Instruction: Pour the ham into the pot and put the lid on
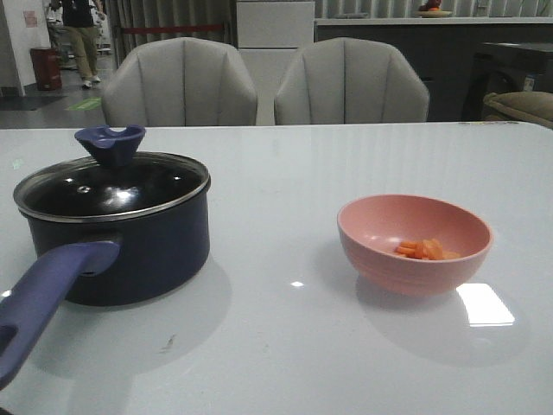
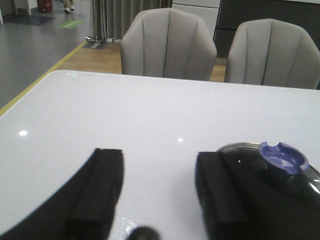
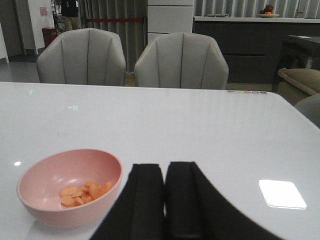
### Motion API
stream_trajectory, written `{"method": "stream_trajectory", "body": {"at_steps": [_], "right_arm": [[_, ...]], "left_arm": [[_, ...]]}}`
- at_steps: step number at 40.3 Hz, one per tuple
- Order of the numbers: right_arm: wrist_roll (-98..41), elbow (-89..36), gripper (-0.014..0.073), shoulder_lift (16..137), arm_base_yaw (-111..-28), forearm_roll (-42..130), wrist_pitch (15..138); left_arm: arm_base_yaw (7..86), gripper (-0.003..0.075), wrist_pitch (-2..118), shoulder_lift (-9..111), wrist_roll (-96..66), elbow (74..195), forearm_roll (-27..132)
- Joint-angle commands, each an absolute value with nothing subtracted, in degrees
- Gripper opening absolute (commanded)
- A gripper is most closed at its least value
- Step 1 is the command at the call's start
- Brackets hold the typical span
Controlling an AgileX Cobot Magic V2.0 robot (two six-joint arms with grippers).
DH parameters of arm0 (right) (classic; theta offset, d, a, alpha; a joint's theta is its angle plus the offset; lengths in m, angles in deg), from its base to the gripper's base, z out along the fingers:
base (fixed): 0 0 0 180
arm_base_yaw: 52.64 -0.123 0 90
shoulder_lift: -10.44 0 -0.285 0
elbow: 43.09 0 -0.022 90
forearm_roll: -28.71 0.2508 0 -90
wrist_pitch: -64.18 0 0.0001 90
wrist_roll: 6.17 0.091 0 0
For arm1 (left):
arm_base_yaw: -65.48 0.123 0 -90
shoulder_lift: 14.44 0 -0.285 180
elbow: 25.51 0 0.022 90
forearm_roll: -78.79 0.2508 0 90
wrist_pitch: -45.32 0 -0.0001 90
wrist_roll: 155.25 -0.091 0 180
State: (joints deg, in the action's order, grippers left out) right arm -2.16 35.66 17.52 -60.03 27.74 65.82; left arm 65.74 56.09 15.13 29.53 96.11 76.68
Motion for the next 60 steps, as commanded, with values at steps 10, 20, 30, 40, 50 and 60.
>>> {"method": "stream_trajectory", "body": {"at_steps": [10,20,30,40,50,60], "right_arm": [[-1.9,35.4,0.0159,16.5,-59.9,27.0,60.9],[-1.9,35.4,0.0159,16.5,-59.9,27.0,60.9],[-1.9,35.4,0.0159,16.5,-59.9,27.0,60.9],[-1.9,35.4,0.0159,16.5,-59.9,27.0,60.9],[-1.9,35.4,0.0159,16.5,-59.9,27.0,60.9],[-1.9,35.4,0.0159,16.5,-59.9,27.0,60.9]], "left_arm": [[65.6,0.0625,69.7,27.8,29.8,112.5,74.3],[64.8,0.0625,83.3,41.8,29.8,126.1,74.1],[55.8,0.0625,84.6,52.5,30.1,133.6,72.4],[47.1,0.0625,85.9,63.5,33.6,141.8,74.3],[40.3,0.0625,94.0,75.3,42.7,152.6,85.2],[36.9,0.0625,102.4,85.0,48.5,161.5,91.3]]}}
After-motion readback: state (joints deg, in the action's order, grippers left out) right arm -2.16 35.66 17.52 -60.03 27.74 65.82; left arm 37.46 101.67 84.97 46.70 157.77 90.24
